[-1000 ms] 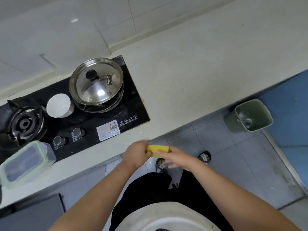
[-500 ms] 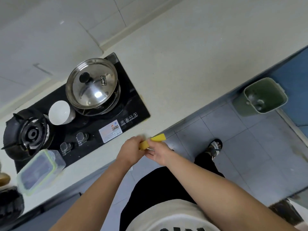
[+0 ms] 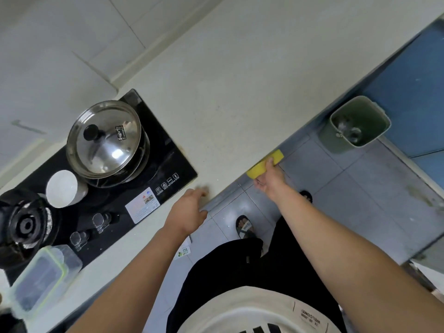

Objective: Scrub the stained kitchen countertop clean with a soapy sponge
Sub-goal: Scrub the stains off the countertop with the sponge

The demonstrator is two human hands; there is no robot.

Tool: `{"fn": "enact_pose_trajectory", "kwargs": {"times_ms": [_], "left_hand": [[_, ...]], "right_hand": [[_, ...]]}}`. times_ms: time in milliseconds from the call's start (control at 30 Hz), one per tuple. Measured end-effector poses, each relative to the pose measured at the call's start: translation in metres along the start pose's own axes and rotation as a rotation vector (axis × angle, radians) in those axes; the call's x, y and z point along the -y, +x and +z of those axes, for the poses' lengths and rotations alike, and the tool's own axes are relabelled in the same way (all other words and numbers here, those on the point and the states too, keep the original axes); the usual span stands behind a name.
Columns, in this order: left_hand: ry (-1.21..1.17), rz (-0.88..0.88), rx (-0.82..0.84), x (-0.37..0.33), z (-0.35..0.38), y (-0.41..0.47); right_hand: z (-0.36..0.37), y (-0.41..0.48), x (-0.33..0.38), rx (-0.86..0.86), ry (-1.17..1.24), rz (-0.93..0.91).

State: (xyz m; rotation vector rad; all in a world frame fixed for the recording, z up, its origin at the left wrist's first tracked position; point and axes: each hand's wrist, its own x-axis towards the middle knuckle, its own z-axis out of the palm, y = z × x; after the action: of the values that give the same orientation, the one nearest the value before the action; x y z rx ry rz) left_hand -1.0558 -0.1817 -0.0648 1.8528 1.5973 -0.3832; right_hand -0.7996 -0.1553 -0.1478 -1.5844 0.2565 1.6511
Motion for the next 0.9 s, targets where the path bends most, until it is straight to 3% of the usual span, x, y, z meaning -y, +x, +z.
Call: {"fn": "enact_pose_trajectory", "kwargs": {"times_ms": [267,333,667,767,900], "left_hand": [[0.138,0.035,-0.026,-0.031,-0.011,0.019],[0.166,0.044,-0.024,-0.038,-0.014,0.023],[0.192,0.106,0.055,-0.076,-0.004,0.042],[0.244,0.110,0.136,-0.091,-0.002,0.039],[0.329,0.143,0.155,-0.110,-0.010,0.046]], "right_hand": [[0.060,-0.050,-0.083,0.186,0.036,0.444],[0.057,-0.050,-0.070,0.186,0.088,0.425],[-0.030,0.018,0.106,-0.176,0.219,0.056],[-0.019,0.018,0.096,-0.177,0.112,0.127],[0.010,-0.005,0.039,-0.001,0.021,0.283]]}}
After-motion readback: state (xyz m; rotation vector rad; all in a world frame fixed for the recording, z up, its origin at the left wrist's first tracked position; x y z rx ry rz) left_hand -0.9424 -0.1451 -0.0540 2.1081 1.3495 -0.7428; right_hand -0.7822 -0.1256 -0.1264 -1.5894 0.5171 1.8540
